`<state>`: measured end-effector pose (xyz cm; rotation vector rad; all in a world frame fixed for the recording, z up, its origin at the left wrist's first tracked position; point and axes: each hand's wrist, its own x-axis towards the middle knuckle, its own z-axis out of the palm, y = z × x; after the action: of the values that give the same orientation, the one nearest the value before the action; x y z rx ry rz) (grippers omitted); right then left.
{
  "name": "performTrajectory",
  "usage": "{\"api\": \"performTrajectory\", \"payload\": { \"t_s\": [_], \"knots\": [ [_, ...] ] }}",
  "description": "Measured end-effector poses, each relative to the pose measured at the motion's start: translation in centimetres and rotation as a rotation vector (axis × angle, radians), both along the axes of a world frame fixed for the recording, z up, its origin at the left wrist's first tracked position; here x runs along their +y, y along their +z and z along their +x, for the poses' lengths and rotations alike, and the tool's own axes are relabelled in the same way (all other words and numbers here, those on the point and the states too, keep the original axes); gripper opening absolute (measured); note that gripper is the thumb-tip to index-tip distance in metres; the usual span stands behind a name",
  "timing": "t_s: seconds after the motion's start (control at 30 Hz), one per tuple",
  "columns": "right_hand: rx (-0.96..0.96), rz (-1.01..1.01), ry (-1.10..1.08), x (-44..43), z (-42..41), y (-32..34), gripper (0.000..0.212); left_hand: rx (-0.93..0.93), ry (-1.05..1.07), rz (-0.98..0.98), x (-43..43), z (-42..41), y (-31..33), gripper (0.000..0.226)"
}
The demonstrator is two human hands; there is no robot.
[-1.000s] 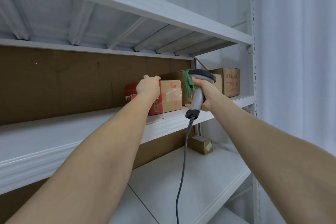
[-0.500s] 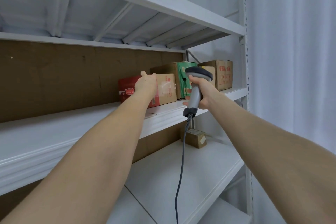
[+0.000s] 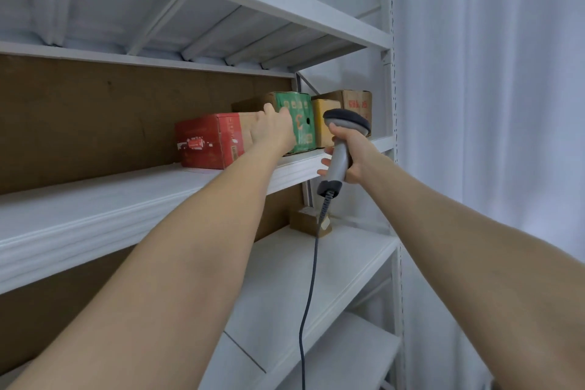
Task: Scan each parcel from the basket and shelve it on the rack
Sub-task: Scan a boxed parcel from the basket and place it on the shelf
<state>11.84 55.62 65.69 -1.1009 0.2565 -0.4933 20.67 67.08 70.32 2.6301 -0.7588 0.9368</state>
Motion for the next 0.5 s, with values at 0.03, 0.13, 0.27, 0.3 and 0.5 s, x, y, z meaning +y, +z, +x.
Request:
{"api": "performTrajectory", "payload": {
  "t_s": [0.03,0.13,0.27,0.3,0.5],
  "knots": [
    [0.004,0.016,-0.017,-0.6,-0.8,-0.4,0.052,0.002,-0.017,0.006,-1.0,-0.9,-0.5,0.045],
    [0.021,0.066,-0.069,-2.8,-3.7,-2.1,0.051,0.022,-0.060,0.017,-4.0,-3.5,-2.2,0.045],
    [0.045,0.117,-0.121,-6.3,-8.2,-5.5,0.043,0.161,-0.181,0.014,-8.6,-6.7,-5.1,0.047],
    [0.049,0.130,-0.133,-7.2,-9.4,-6.5,0.039,0.190,-0.210,0.022,-9.8,-7.7,-6.1,0.048],
    [0.101,0.256,-0.266,-13.0,-18.0,-14.1,0.020,0.344,-0.369,0.099,-17.6,-13.9,-14.1,0.044]
  ]
}}
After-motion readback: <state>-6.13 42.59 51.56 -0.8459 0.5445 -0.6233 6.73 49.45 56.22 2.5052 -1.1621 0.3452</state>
